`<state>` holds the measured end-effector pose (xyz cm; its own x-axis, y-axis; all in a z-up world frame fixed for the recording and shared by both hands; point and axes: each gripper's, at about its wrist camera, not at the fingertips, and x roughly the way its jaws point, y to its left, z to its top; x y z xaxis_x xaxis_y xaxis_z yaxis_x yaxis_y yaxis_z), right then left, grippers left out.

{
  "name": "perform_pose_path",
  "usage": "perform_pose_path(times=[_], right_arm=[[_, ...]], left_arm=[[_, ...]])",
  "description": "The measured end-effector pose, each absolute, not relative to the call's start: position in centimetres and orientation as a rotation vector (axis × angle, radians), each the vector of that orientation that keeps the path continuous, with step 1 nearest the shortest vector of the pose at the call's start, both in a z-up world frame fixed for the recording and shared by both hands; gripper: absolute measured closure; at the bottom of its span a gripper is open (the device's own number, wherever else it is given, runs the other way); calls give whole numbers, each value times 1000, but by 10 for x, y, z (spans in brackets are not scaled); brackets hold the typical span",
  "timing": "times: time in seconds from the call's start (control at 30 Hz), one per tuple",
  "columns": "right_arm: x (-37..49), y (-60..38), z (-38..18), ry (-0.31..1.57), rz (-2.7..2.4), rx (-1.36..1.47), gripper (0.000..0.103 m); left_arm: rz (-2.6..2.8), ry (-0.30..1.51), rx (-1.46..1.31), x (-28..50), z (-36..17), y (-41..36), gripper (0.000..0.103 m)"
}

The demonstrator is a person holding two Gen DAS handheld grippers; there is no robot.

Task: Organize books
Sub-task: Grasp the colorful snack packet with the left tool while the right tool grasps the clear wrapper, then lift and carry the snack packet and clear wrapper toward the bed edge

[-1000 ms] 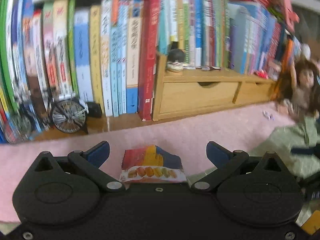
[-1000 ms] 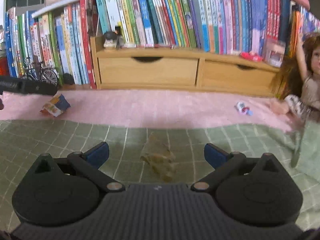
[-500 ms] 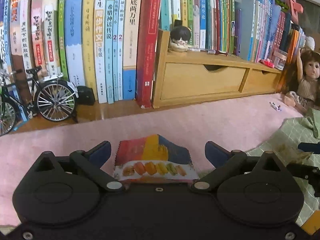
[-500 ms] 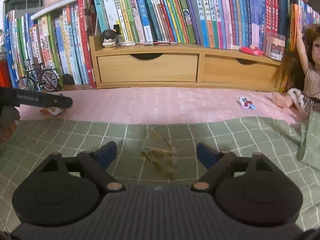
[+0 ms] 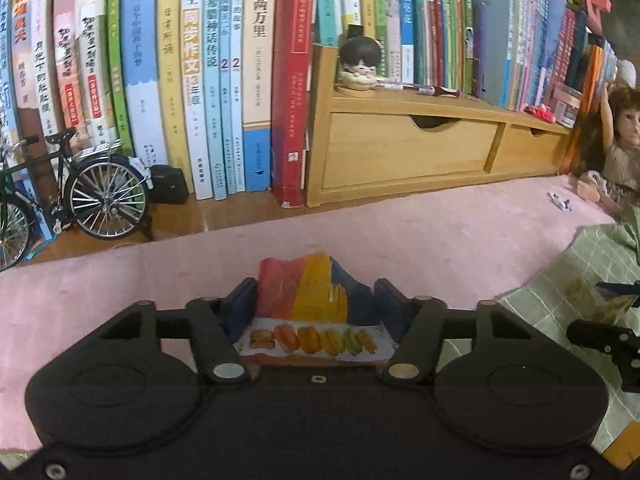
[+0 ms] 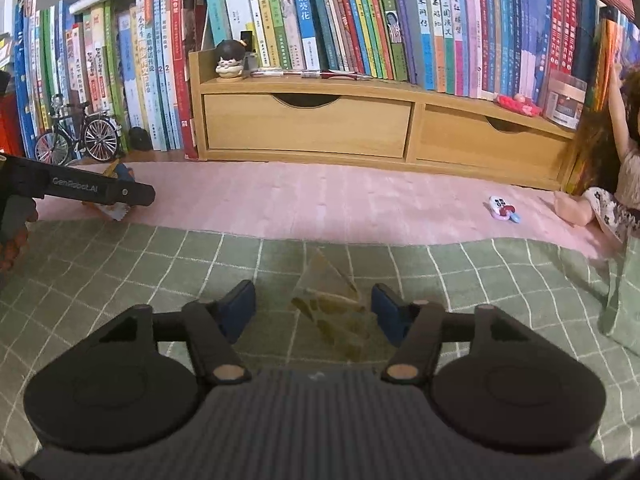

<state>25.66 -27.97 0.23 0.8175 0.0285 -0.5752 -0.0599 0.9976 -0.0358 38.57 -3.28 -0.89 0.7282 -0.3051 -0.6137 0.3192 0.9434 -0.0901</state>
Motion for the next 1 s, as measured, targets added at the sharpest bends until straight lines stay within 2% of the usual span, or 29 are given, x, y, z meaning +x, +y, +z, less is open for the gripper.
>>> perform_pose_path(times=[0.13,0.3,0.63,0.67,0.7,0.93,1.0], right_arm=[[257,-279,2,615,47,-56,39],[256,-281,2,611,45,-49,56],[254,-284,3,594,72,-13,68],[254,-286,3,592,75,-2,78],[253,-287,3,592,75,7,81],[251,-289,2,581,83,22,82],[249,-288,4,570,85,19,85]], left_arm=[[-354,662,16,384,-8,-32,59],[-352,654,-1,383,-6,-29,68],[-362,642,-7,378,-4,-30,68],[-363,642,-8,378,-4,-30,68],[-363,640,-10,378,-4,-30,68],[-376,627,-28,376,-1,-30,68],[-378,622,-26,374,1,-32,68]])
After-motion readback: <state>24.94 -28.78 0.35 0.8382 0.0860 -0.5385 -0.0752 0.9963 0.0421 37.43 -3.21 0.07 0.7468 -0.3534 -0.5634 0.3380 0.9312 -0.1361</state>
